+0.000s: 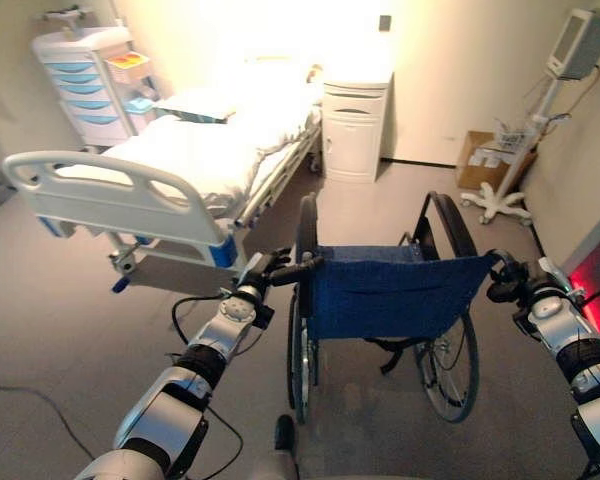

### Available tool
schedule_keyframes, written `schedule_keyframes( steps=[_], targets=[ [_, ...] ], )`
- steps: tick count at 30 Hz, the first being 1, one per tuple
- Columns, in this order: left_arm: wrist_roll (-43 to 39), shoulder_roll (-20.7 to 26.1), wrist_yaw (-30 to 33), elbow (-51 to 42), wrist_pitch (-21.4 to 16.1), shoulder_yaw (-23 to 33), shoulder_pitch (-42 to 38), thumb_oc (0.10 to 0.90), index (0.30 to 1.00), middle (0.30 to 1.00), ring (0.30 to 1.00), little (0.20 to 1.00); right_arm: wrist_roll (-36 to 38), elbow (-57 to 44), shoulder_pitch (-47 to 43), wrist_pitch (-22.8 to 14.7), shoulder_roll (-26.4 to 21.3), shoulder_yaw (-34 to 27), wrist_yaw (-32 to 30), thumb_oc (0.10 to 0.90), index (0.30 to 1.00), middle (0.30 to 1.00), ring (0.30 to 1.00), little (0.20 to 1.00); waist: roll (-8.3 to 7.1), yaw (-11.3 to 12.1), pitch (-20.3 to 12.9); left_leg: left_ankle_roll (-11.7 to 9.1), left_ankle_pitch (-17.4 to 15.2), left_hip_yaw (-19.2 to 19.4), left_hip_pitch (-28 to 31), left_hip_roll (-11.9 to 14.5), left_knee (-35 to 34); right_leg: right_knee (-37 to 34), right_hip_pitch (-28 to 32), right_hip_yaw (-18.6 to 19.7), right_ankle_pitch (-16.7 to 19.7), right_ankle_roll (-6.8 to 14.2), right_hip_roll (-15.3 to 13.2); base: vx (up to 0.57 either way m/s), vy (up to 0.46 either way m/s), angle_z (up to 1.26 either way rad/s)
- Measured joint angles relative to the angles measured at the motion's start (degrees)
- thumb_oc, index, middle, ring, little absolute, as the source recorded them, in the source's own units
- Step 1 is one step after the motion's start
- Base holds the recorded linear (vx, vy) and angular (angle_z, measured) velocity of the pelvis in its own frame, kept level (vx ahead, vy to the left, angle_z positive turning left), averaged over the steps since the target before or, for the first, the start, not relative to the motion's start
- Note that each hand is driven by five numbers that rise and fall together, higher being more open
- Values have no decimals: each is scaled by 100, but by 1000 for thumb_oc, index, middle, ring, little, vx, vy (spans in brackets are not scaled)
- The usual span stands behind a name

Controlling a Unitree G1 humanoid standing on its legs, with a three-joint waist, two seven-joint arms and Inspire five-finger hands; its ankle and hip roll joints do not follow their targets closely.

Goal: Push the wheelchair next to the bed

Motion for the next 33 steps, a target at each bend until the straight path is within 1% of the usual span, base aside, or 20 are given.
schedule_keyframes(
  steps=[2, 3, 4, 6, 8, 9, 11, 13, 14, 16, 18, 21, 22, 25, 28, 29, 30, 31, 32, 33],
  targets=[
    [2, 27, -125, 32, -13, -184, -88, 400, 300, 300, 300, 300, 8, 11, -8, -19, 79, 11, 79, 400, 300, 300, 300, 300, -6, 8, -27, 294, -160, -31, 201, -98, 293, 44, 113, -61, -146, 152, -53, 450, 367, -54],
    [11, 32, -212, 50, -24, -211, -99, 400, 300, 300, 300, 300, 9, 139, 5, -72, 121, -1, 106, 400, 300, 300, 300, 300, 15, 5, -98, 596, -172, 2, 404, -169, 151, 177, 203, -176, -254, 307, -129, 389, 289, -39],
    [12, 31, -219, 61, -24, -209, -88, 400, 300, 300, 300, 300, 66, 222, 27, -102, 164, -2, 113, 400, 300, 300, 300, 300, -15, 11, -141, 799, -21, 77, 501, -205, 22, 304, 166, -161, -368, 339, -196, 297, 233, -13],
    [15, 11, -112, 112, -22, -189, -86, 400, 300, 300, 300, 300, 264, 405, 216, -145, 424, -123, 59, 400, 300, 300, 300, 300, -441, -71, -311, 871, 26, 132, 664, -520, -348, 596, 37, -78, -588, 448, -533, 246, 209, 1],
    [34, -23, 34, 156, -17, -158, -162, 400, 300, 300, 300, 300, 403, 427, 252, -196, 493, -213, 1, 400, 300, 300, 300, 300, -500, -162, -337, 913, 42, 135, 699, -562, -467, 1070, -185, 56, -620, 447, -629, 195, 188, -4],
    [56, -35, 73, 265, 4, -154, -270, 400, 300, 300, 300, 300, 402, 412, 248, -200, 530, -276, -32, 400, 300, 300, 300, 300, -481, -206, -342, 984, 56, 137, 747, -566, -573, 1580, -347, 173, -648, 399, -696, 225, 220, -5],
    [97, -52, 143, 389, 63, -170, -382, 400, 300, 300, 300, 300, 403, 412, 268, -199, 629, -280, -144, 400, 300, 300, 300, 300, -475, -258, -356, 1168, 111, 116, 885, -582, -729, 2207, -429, 369, -538, 457, -749, 246, 194, -8],
    [97, -49, 200, 464, 65, -156, -428, 400, 300, 300, 300, 300, 402, 379, 271, -199, 674, -304, -178, 400, 300, 300, 300, 300, -468, -369, -365, 1219, 121, 27, 1020, -616, -845, 2628, -562, 584, -425, 571, -752, 246, 124, 3],
    [97, -58, 218, 465, 65, -143, -403, 400, 300, 300, 300, 300, 403, 355, 289, -199, 678, -305, -178, 400, 300, 300, 300, 300, -418, -401, -398, 1270, 202, -189, 1143, -641, -1018, 2793, -724, 763, -477, 561, -684, 190, 50, -2],
    [97, -63, 230, 431, 65, -109, -298, 400, 300, 300, 300, 300, 400, 205, 397, -198, 647, -308, -179, 400, 300, 300, 300, 300, -235, -445, -515, 1298, 290, -482, 1199, -562, -1201, 2505, -933, 947, -520, 488, -388, 146, 5, -13],
    [112, -36, 215, 309, 73, -90, -190, 400, 300, 300, 300, 300, 399, -40, 476, -162, 607, -308, -178, 400, 300, 300, 300, 300, -57, -470, -538, 1279, 307, -718, 1289, -448, -1324, 1692, -1220, 863, -500, 454, -60, 76, -60, -7],
    [276, -19, 213, 300, 94, -90, -179, 400, 300, 300, 300, 300, 399, -151, 532, -96, 520, -301, -177, 400, 300, 300, 300, 300, -71, -533, -528, 1270, 310, -917, 1326, -485, -1413, 893, -1576, 755, -358, 645, 46, 31, -42, 37],
    [276, -20, 214, 264, 129, -92, -173, 400, 300, 300, 300, 300, 399, -151, 521, -80, 509, -303, -177, 400, 300, 300, 300, 300, -165, -629, -493, 1256, 296, -940, 1365, -548, -1464, 695, -1780, 735, -248, 711, -24, 35, -62, 58],
    [275, -130, 267, 166, 131, -66, -77, 400, 300, 300, 300, 300, 399, -101, 523, -49, 434, -303, -166, 400, 300, 300, 300, 300, -356, -652, -491, 1176, 246, -639, 1458, -572, -1488, 848, -1757, 489, -215, 711, -325, 105, -98, 57],
    [276, -102, 234, 93, 130, -42, -56, 400, 300, 300, 300, 300, 399, -100, 436, -53, 364, -311, -104, 400, 300, 300, 300, 300, -320, -533, -467, 1080, 184, -473, 1476, -394, -1486, 548, -1564, 421, -23, 662, -197, 113, -65, 16],
    [276, -109, 211, 76, 130, -38, -37, 400, 300, 300, 300, 300, 399, -100, 439, -53, 342, -308, -90, 427, 340, 340, 340, 340, -307, -495, -461, 1048, 165, -437, 1500, -353, -1486, 499, -1519, 423, 2, 630, -157, 79, -51, 13],
    [276, -110, 195, 7, 130, -27, 10, 400, 300, 300, 300, 300, 399, -105, 439, -53, 318, -309, -62, 800, 900, 900, 900, 900, -289, -462, -452, 1026, 152, -334, 1522, -278, -1485, 441, -1466, 415, 19, 606, -94, 74, -53, 14],
    [276, -112, 191, -30, 116, -21, 27, 627, 641, 641, 641, 641, 399, -132, 438, -54, 285, -310, -51, 800, 900, 900, 900, 900, -277, -440, -441, 1017, 157, -321, 1530, -235, -1485, 394, -1427, 390, 66, 537, -50, 65, -48, 16],
    [275, -112, 192, -39, 99, -23, 34, 765, 848, 848, 848, 848, 401, -133, 437, -75, 281, -328, -51, 800, 900, 900, 900, 900, -261, -437, -434, 973, 157, -321, 1541, -232, -1485, 345, -1384, 334, 96, 495, -37, 58, -37, 12],
    [265, -112, 206, -53, 59, -7, 54, 800, 900, 900, 900, 900, 412, -144, 422, -138, 266, -375, -51, 800, 900, 900, 900, 900, -219, -411, -408, 772, 148, -319, 1579, -187, -1484, 321, -1340, 301, 152, 428, -4, 39, -24, 1]
  ],
)
